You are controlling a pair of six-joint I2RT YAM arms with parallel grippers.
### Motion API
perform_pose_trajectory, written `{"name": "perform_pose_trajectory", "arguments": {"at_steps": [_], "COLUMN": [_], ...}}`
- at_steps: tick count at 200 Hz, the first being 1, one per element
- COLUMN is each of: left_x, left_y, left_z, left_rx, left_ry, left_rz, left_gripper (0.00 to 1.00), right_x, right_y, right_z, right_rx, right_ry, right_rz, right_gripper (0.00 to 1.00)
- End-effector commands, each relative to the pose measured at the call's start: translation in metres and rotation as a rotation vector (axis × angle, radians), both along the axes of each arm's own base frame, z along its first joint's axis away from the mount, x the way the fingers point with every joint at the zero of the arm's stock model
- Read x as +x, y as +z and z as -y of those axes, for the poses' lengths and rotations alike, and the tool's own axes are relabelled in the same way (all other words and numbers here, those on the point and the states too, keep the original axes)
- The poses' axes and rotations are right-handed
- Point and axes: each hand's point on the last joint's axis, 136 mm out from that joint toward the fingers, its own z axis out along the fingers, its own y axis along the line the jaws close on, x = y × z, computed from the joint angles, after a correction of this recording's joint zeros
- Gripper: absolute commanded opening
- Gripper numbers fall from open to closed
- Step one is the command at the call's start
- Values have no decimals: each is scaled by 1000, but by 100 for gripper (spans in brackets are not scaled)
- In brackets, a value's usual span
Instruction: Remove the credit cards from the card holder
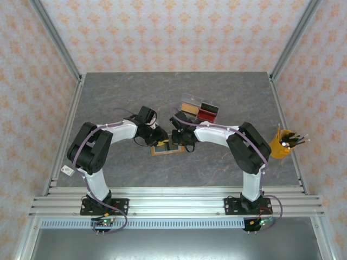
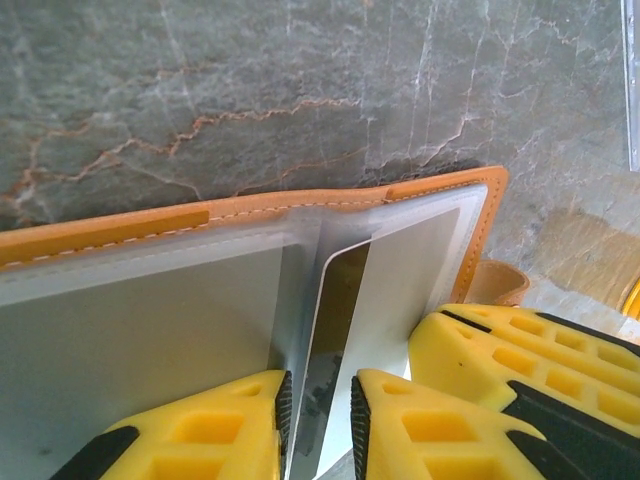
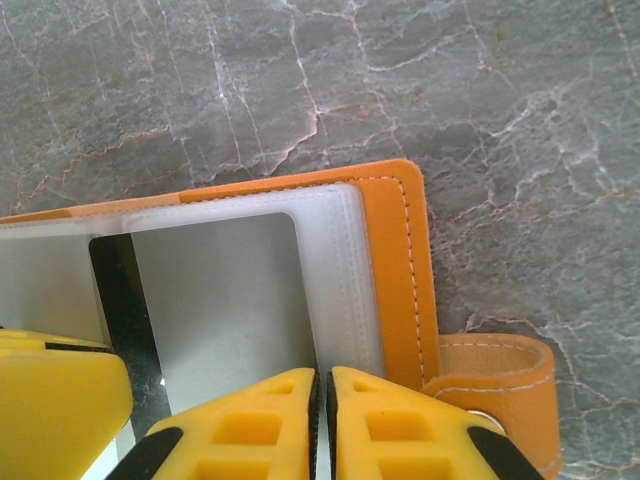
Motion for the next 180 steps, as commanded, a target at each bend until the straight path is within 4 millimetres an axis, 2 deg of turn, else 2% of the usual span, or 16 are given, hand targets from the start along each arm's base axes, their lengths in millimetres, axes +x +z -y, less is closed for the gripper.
{"name": "perform_pose_trajectory", "arguments": {"at_steps": [1,23,180], "left_x": [1,-1,9], "left_y": [-1,-3,16], "left_z": [7,9,14], "left_rx": [-20,-39,-117], "left_ry": [-40,-48,-94], "left_rz": [24,26,176], "left_gripper": [27,25,23], "right_x": [-7,-8,-16], "right_y": [-21,-23,-34], "right_z": [12,12,15], "right_rx": [-47,-46,-58], "right_ry": [-26,-24,-23], "right_rz": [-61,-69,-113], "right_gripper": [13,13,12]}}
